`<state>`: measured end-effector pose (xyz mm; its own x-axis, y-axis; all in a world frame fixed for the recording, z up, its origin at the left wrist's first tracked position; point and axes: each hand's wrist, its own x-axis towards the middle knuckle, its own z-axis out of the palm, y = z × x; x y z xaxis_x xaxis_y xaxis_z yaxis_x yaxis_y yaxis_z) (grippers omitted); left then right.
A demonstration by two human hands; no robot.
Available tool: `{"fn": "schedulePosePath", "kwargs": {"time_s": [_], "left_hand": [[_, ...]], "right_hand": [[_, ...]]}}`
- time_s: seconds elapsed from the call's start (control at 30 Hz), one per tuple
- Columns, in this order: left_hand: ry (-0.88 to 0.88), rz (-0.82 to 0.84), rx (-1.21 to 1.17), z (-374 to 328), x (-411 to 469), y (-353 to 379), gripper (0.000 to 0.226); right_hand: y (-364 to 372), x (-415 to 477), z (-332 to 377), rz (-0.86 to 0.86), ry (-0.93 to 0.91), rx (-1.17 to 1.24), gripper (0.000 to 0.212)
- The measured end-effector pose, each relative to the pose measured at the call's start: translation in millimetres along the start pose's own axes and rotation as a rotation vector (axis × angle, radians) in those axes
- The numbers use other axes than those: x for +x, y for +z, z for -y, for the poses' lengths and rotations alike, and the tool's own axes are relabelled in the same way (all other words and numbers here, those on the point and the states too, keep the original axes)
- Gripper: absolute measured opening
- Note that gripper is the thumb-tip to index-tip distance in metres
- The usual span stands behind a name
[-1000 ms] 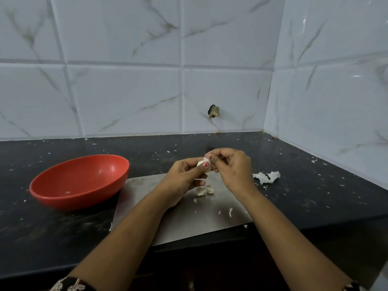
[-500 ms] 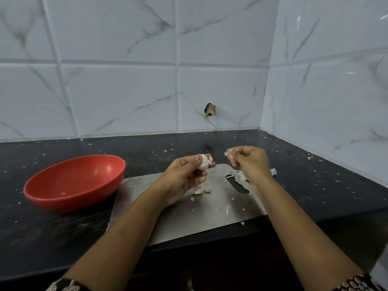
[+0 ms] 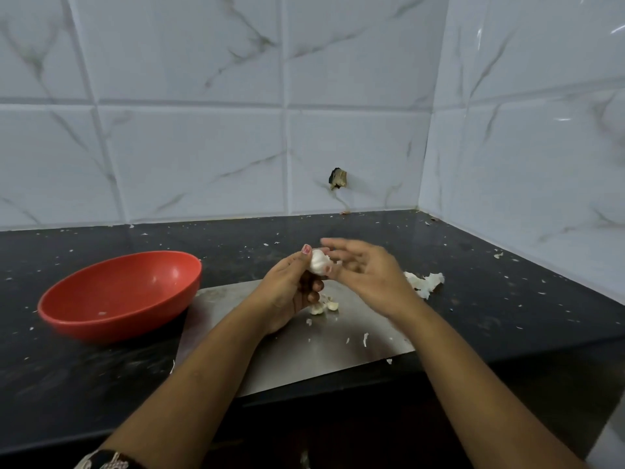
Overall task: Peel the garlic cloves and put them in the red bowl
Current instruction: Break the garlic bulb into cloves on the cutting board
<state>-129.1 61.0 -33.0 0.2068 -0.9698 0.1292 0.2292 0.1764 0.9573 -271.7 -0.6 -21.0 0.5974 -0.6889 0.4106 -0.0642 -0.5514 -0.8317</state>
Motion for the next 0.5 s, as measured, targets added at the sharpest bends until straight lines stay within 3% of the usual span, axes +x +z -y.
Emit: {"fn": "schedulePosePath", "kwargs": {"time_s": [0.17, 0.33, 0.5], "left_hand": [[0.034, -0.026, 0.001, 1, 1, -3, 0.042], [0.064, 0.051, 0.15, 3, 0, -5, 0.053], [0.076, 0.046, 0.257, 2, 0, -4, 0.038]], "right_hand": [[20, 3, -12, -0.227, -0.076, 0.03, 0.026], [20, 5, -14, -0.265, -0.109, 0.011, 0.015], [16, 8, -11, -0.262, -0.117, -0.159, 0.007]]}}
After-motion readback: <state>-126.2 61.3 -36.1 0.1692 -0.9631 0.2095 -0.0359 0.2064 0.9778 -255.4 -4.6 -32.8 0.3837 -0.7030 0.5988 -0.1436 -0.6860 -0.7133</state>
